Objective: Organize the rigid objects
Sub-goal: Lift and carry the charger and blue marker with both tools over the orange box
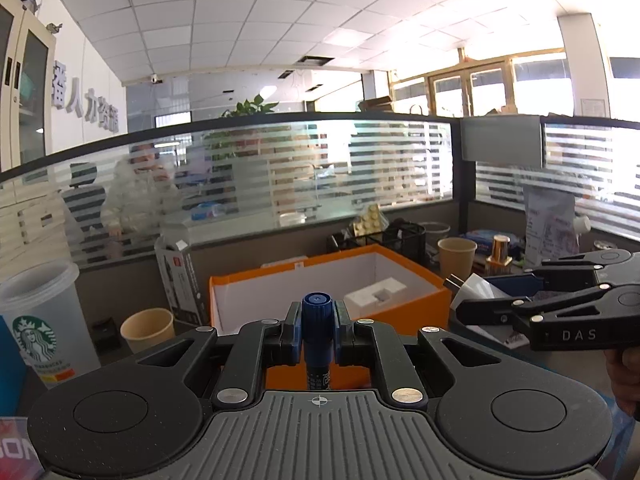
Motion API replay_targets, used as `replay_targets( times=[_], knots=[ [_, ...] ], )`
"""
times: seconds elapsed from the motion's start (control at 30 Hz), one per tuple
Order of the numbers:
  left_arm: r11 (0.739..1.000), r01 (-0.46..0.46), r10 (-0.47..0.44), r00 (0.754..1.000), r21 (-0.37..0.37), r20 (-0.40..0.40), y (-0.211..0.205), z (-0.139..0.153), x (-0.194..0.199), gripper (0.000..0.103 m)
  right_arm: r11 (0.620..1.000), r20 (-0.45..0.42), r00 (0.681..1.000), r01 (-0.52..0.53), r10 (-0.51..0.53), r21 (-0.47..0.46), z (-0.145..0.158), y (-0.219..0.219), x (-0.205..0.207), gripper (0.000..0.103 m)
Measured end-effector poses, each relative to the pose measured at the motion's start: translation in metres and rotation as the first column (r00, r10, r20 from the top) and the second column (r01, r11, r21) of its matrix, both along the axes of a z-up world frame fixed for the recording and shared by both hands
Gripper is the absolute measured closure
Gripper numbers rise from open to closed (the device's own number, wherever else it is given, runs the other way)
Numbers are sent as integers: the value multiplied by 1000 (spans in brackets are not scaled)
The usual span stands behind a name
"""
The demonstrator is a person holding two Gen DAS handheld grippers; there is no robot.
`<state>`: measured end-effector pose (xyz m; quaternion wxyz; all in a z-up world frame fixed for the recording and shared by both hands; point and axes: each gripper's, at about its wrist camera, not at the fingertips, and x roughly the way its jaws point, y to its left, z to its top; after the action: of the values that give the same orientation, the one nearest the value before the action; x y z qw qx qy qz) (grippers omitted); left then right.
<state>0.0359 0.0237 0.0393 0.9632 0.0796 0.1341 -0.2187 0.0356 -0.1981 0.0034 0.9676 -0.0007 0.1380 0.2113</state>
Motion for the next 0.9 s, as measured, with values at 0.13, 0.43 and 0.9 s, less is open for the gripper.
replay_targets(
  times=[0.13, 0.43, 0.9],
  knots=[
    [1000, 2, -2, 1000, -6, 9, 0, 7, 8, 91, 1000, 19, 1000, -2, 2, -12, 8, 1, 5, 66],
    [1000, 5, -4, 1000, -18, 23, 3, 18, 27, 91, 1000, 47, 999, -3, 4, -30, 20, 7, 17, 66],
    [1000, 2, -2, 999, -24, 34, 5, 38, 58, 91, 998, 88, 996, 6, -1, -56, 44, 9, 43, 66]
  ],
)
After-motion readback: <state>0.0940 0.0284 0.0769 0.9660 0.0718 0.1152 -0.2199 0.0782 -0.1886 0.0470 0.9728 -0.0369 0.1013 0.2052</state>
